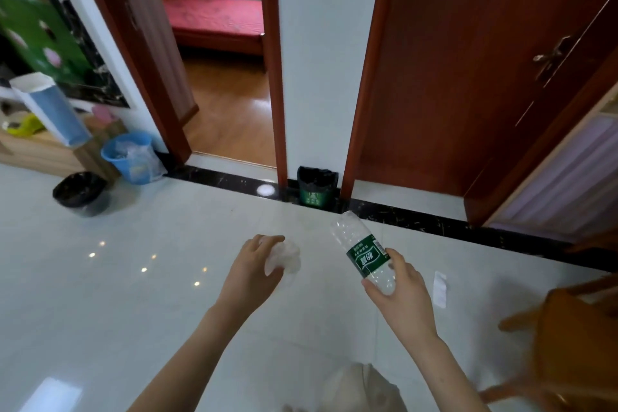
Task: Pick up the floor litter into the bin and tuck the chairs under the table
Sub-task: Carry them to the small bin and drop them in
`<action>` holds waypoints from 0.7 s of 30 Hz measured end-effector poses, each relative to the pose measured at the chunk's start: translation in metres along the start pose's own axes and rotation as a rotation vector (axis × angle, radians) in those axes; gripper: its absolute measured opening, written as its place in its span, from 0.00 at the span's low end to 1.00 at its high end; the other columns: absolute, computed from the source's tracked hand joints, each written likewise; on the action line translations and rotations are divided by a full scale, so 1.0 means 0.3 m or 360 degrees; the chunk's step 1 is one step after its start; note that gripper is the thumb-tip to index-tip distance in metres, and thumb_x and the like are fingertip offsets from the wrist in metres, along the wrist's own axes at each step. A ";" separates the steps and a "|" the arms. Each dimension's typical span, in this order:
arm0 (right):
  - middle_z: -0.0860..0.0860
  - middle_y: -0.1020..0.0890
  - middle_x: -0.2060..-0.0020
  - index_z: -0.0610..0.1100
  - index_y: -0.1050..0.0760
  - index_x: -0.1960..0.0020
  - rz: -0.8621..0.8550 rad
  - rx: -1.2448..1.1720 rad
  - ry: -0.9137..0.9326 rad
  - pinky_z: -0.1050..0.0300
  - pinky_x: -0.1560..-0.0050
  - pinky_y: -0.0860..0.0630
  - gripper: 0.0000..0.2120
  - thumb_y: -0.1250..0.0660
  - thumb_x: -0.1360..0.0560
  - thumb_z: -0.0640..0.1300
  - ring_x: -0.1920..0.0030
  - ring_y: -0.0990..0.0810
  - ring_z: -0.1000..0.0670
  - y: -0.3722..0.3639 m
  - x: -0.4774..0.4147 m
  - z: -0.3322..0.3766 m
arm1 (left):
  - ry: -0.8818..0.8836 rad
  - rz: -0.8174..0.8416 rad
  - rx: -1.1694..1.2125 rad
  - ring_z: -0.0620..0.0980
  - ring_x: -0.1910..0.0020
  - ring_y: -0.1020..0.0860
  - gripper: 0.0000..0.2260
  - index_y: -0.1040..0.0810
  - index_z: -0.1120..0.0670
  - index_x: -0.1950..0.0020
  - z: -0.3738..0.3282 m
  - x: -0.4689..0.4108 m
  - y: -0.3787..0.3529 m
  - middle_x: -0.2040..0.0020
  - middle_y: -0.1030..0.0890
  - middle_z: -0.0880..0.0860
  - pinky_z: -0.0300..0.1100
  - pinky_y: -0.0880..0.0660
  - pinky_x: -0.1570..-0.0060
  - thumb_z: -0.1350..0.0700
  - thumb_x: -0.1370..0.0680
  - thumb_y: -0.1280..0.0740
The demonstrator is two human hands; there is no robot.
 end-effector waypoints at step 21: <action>0.55 0.21 0.52 0.55 0.33 0.35 0.0234 0.0033 0.0143 0.48 0.58 0.21 0.29 0.27 0.33 0.59 0.54 0.22 0.50 -0.201 -1.730 -0.163 | 0.0193 -0.0031 -0.0053 0.55 0.47 0.25 0.20 0.23 0.57 0.38 0.233 -1.504 -0.407 0.44 0.22 0.55 0.39 0.33 0.48 0.62 0.29 0.27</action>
Point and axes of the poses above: each hand's wrist, its own x-axis away from the middle knuckle, its own y-axis out of the back of the hand, z = x × y, the point moved 4 cm from there along -x, towards the middle knuckle
